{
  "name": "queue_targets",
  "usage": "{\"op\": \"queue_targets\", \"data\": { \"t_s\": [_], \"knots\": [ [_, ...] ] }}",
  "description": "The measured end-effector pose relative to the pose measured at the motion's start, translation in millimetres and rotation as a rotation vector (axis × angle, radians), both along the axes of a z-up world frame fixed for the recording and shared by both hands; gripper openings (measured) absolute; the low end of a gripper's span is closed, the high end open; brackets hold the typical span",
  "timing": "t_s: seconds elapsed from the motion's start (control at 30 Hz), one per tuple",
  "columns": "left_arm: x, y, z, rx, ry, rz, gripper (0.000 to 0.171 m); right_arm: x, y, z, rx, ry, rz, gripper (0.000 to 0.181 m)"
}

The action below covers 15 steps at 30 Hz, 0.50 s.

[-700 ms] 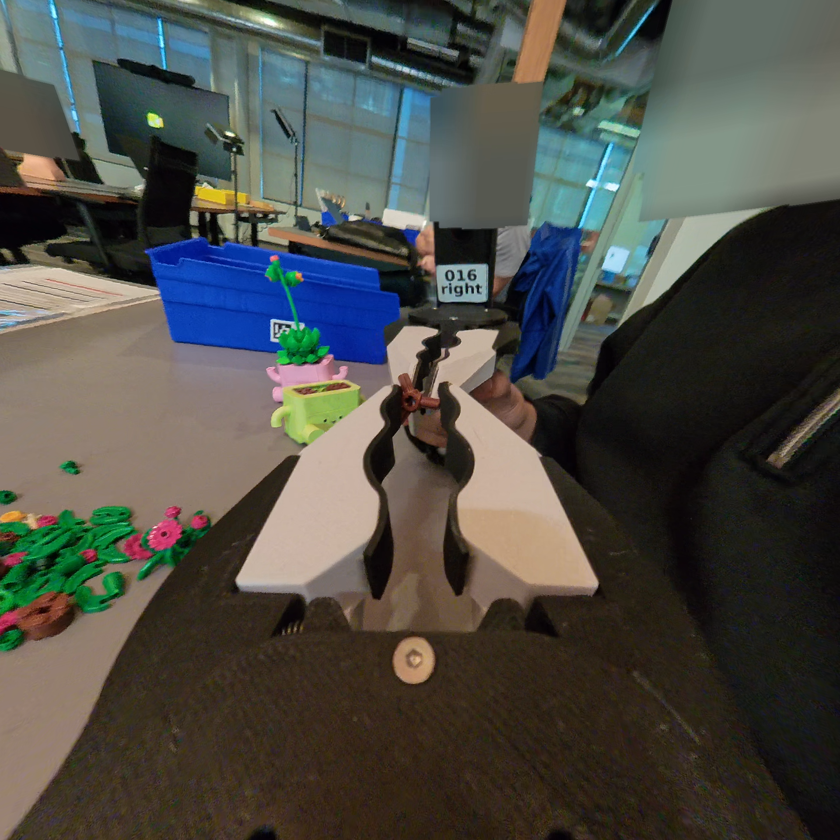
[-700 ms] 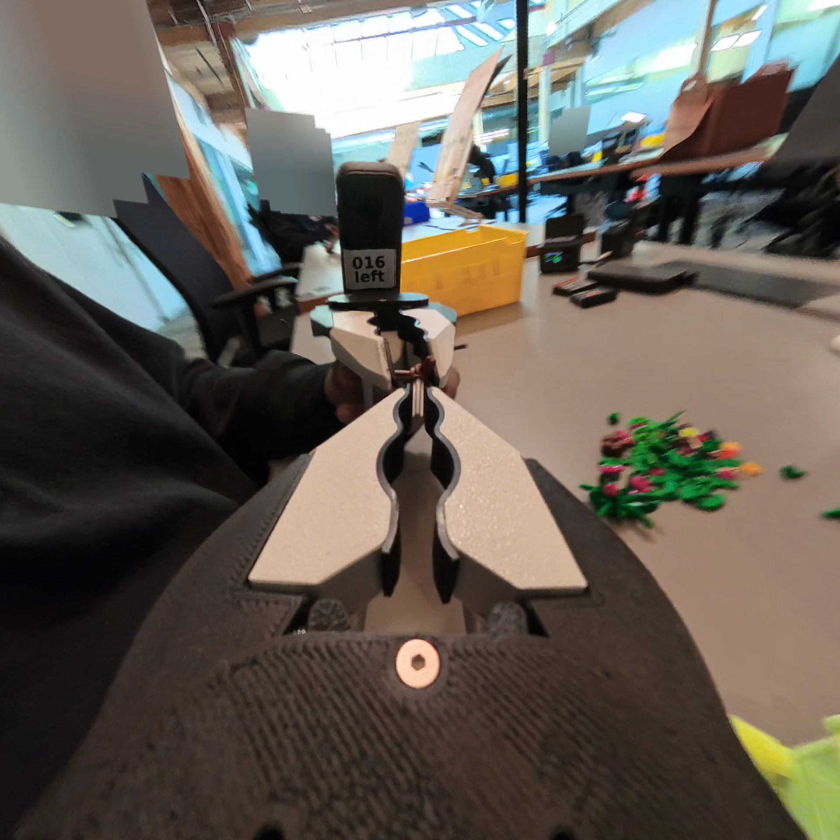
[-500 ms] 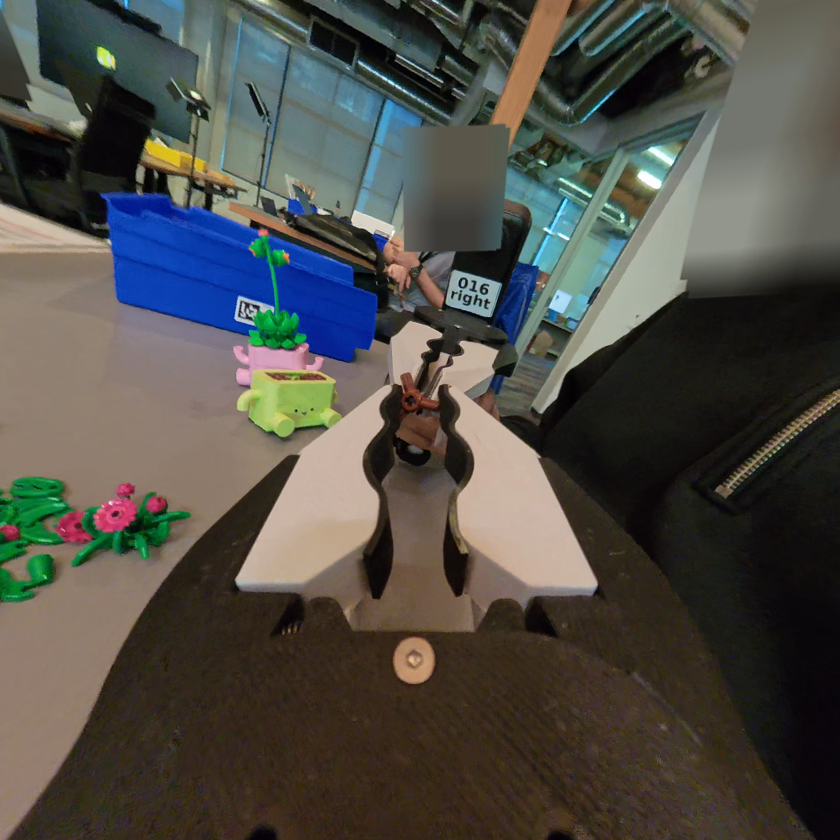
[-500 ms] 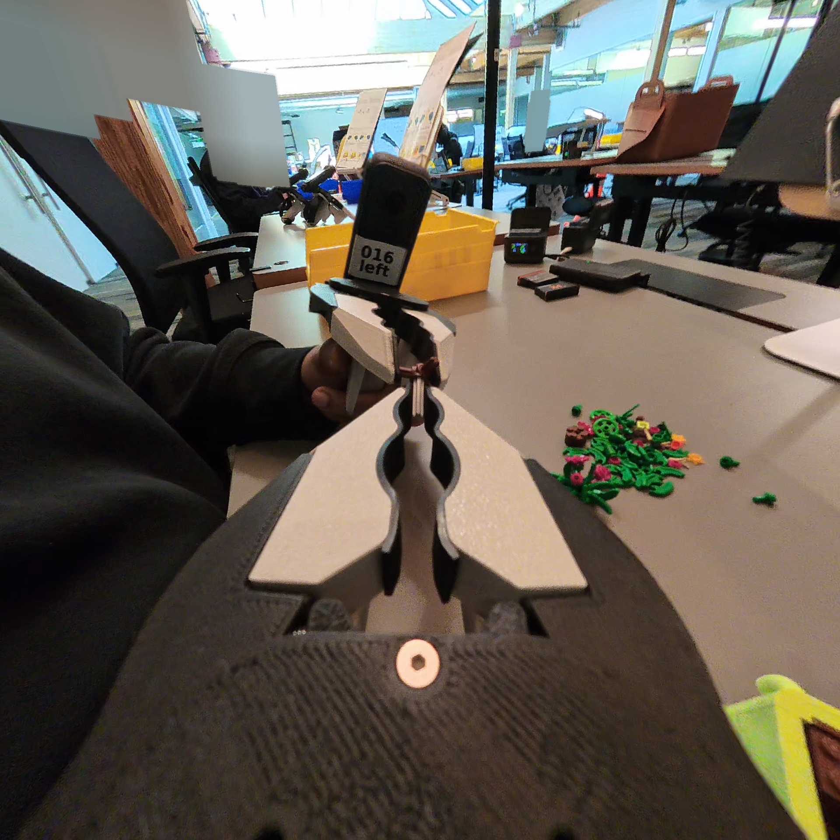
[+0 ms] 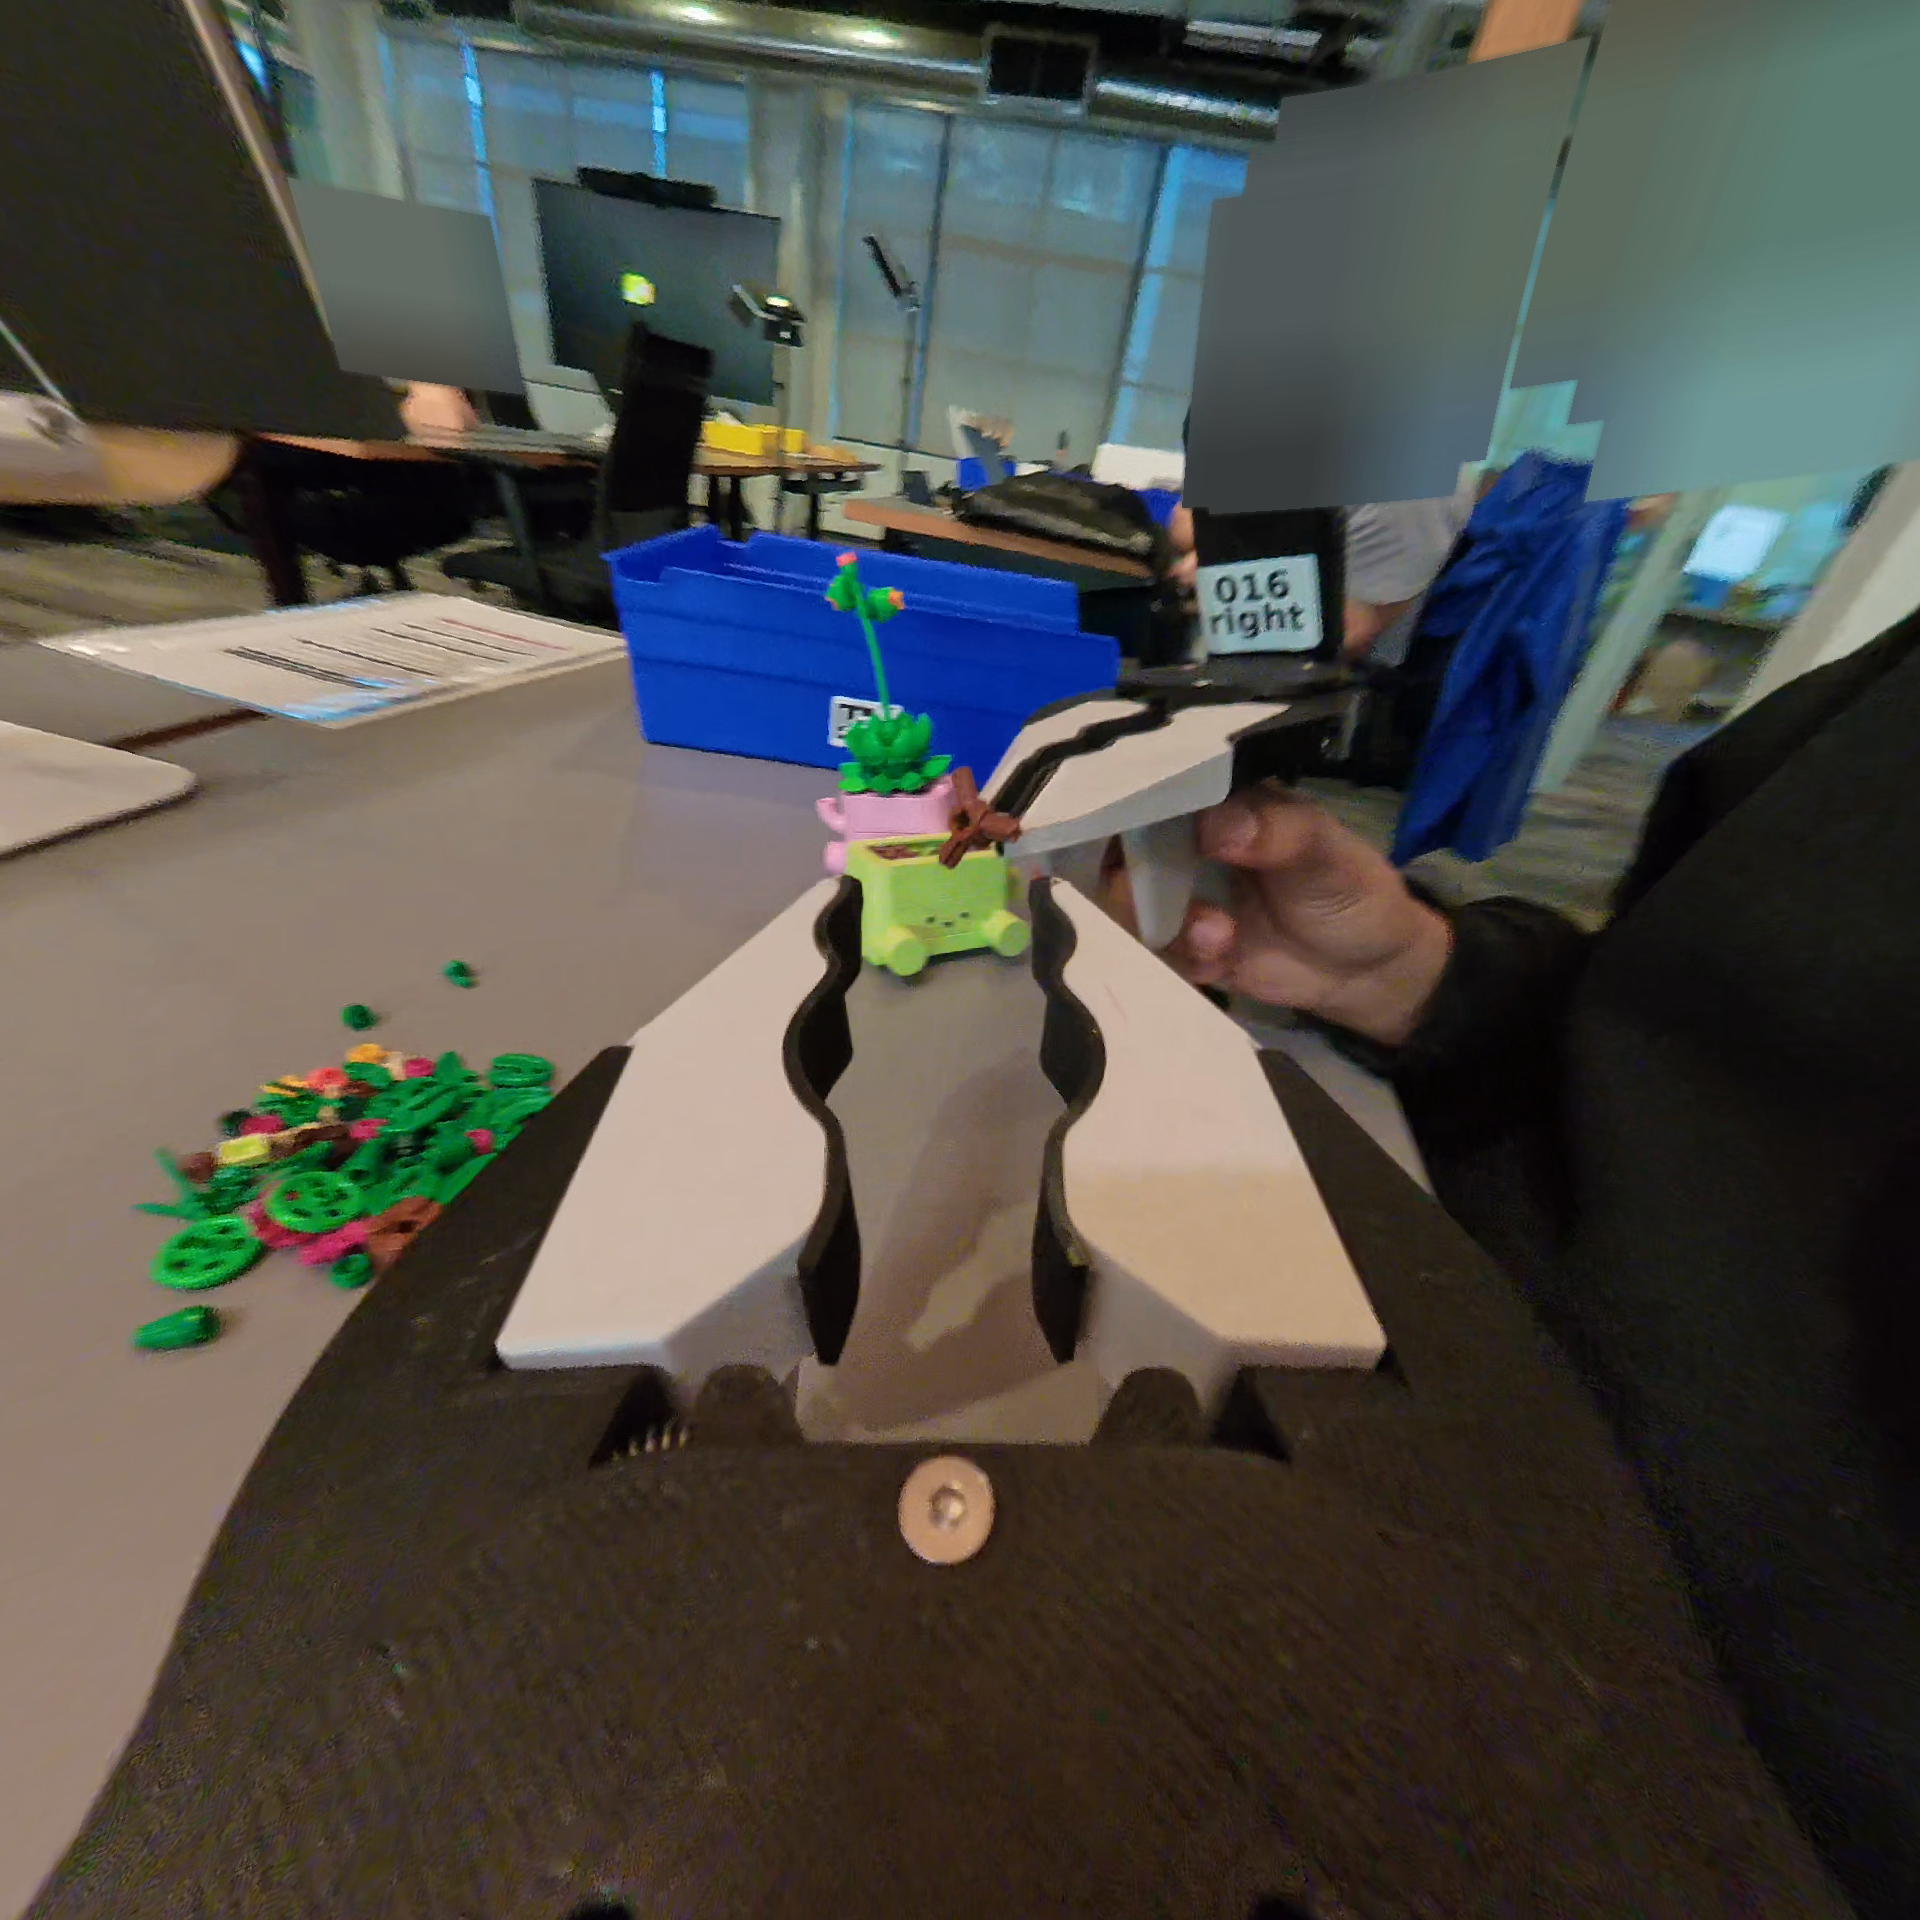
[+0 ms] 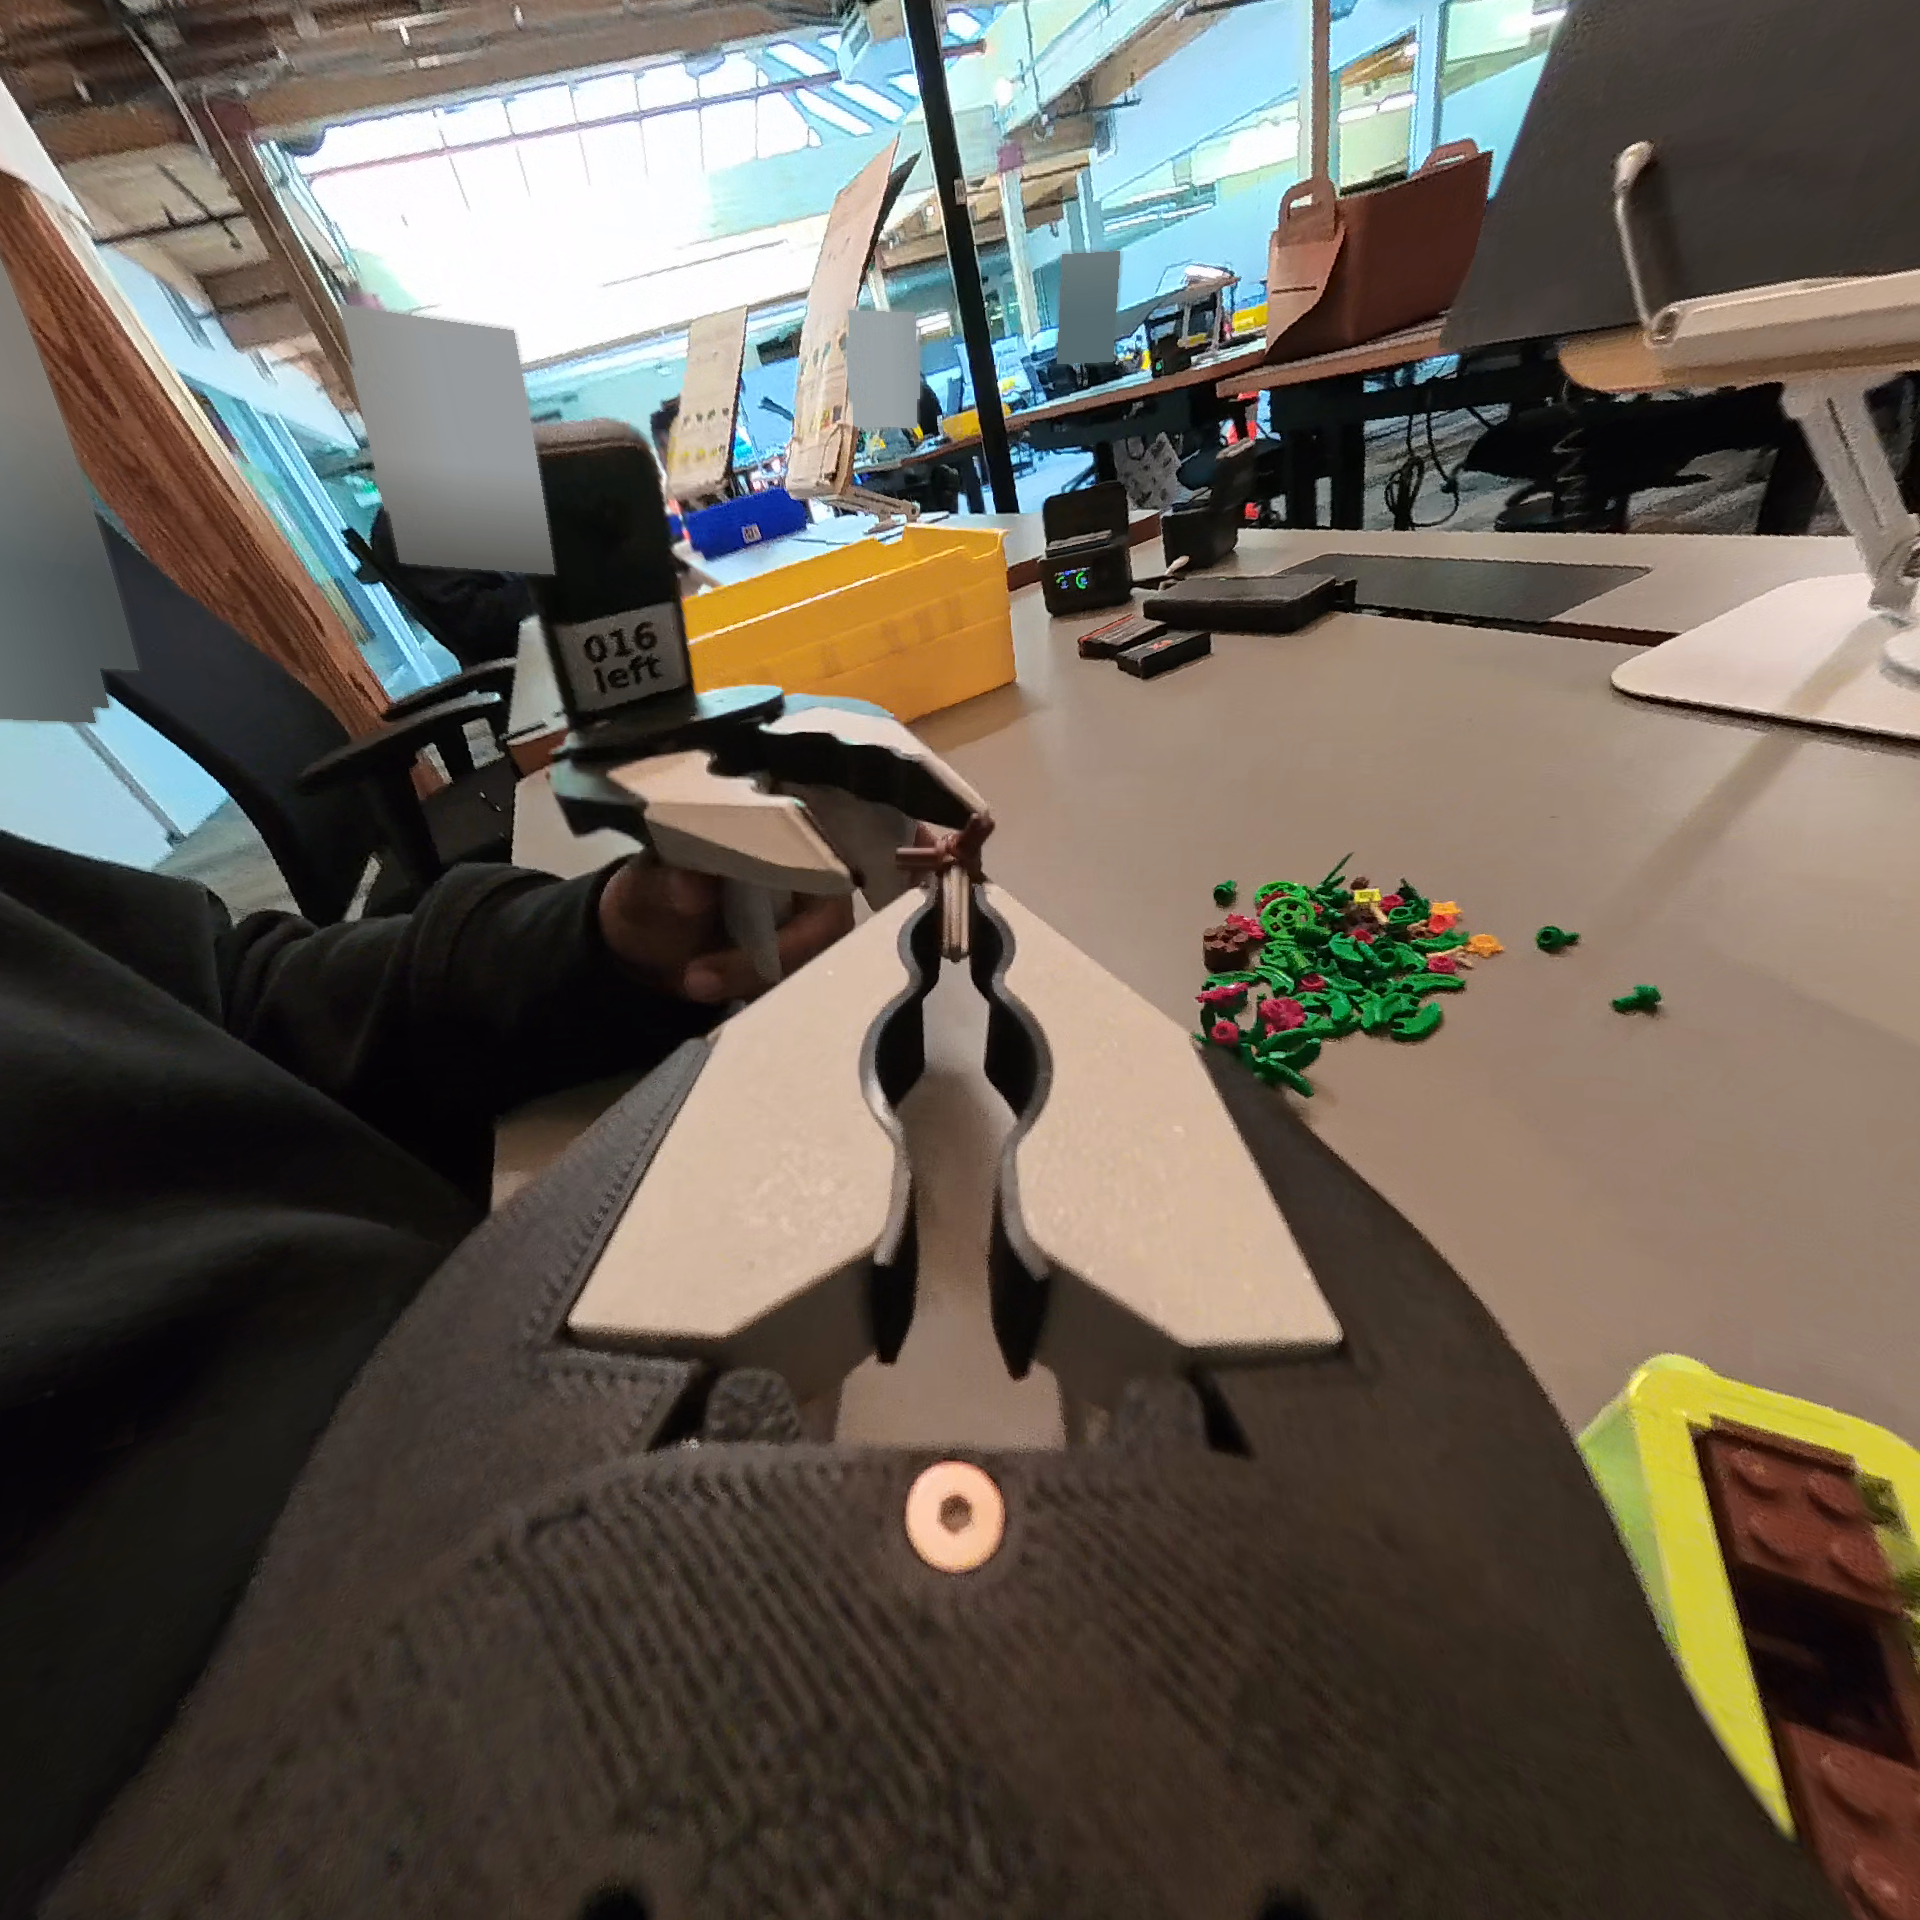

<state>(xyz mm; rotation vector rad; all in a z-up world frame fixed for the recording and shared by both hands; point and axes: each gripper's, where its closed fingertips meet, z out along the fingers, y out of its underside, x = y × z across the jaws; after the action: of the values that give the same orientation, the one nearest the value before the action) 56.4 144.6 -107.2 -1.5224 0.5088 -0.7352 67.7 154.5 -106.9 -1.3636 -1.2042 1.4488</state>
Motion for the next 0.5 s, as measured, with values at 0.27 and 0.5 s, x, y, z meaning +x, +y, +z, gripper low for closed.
{"op": "queue_targets", "data": {
  "t_s": [0.27, 0.5],
  "knots": [
    [7, 1, -7, 0.130, 0.227, 0.105, 0.015, 0, 5, 1, -0.053, 0.011, -0.006, 0.002],
    [11, 2, -7, 0.107, 0.216, 0.098, 0.015, -5, 0, -10, 0.102, -0.071, -0.050, 0.003]
  ]
}}
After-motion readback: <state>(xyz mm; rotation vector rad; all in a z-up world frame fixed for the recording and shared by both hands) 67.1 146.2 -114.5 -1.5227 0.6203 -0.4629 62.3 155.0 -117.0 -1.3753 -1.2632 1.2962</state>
